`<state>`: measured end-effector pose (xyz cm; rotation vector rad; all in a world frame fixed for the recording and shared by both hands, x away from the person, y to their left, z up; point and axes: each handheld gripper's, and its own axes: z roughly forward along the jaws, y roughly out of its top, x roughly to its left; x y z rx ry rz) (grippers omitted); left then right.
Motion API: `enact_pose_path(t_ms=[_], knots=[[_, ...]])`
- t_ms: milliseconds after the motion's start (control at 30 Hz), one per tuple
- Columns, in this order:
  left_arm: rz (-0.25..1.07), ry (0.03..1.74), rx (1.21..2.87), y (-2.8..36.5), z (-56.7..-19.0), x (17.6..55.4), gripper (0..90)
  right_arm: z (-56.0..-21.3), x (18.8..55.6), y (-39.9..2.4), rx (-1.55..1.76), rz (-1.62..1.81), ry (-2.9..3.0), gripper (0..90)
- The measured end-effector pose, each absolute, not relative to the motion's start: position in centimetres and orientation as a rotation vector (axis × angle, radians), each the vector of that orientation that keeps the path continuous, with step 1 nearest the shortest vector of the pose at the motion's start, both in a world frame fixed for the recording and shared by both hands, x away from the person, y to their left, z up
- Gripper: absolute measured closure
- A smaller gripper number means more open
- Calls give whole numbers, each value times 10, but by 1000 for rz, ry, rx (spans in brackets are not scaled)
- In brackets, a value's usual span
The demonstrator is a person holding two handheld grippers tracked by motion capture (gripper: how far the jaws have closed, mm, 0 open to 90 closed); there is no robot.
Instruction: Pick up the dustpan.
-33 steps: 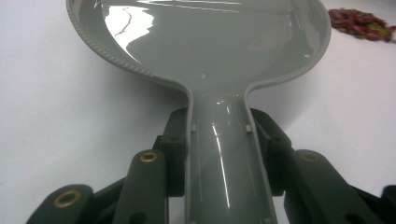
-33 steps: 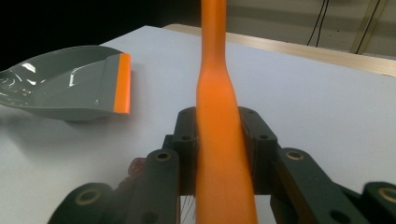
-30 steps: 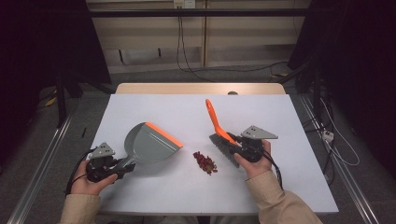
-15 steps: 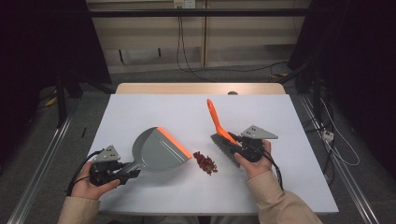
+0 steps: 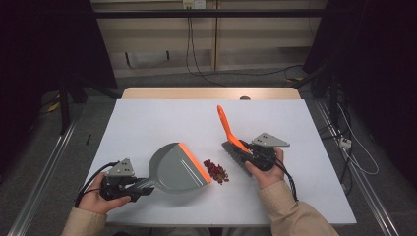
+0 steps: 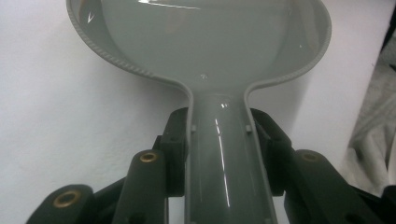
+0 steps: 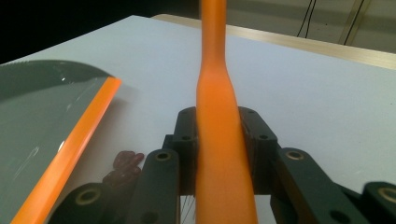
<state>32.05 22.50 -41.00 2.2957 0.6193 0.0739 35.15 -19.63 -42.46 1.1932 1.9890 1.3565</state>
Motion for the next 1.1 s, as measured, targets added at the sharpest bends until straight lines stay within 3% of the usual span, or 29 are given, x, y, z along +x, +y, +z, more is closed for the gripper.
enact_pose_path(t_ms=[1100], knots=[[0,545,2357,210,-420,319,622,-436,348,-164,1116,1238,2058,713]])
